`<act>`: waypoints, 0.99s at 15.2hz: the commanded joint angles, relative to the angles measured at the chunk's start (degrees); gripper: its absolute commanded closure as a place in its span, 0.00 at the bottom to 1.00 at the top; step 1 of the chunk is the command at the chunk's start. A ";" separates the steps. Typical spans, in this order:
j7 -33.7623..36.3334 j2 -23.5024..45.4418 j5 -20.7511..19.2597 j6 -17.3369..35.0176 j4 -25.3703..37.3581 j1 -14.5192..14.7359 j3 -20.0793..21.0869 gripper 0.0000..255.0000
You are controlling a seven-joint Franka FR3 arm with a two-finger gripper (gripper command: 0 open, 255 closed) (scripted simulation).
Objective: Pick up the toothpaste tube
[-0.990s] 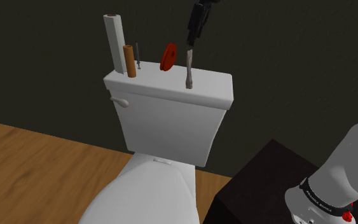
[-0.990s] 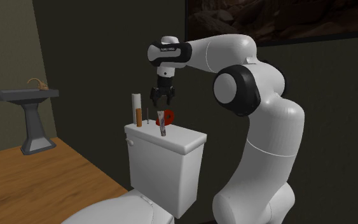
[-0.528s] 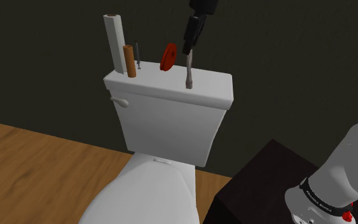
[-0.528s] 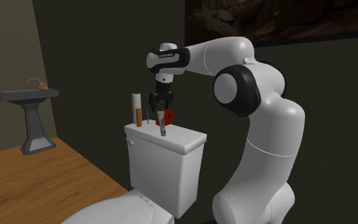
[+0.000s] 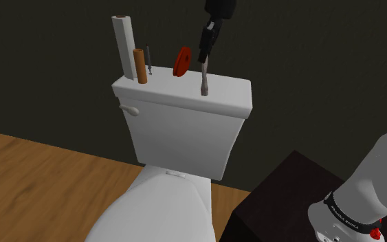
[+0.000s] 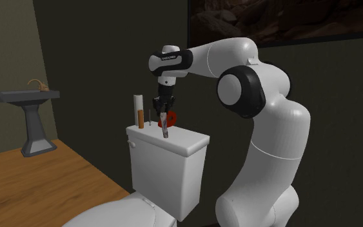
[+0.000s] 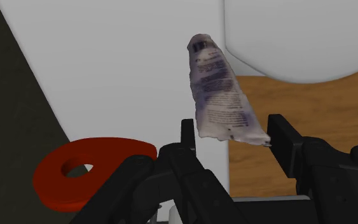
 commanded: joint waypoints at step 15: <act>0.77 3.03 -0.55 -9.10 12.00 -0.01 0.09 1.00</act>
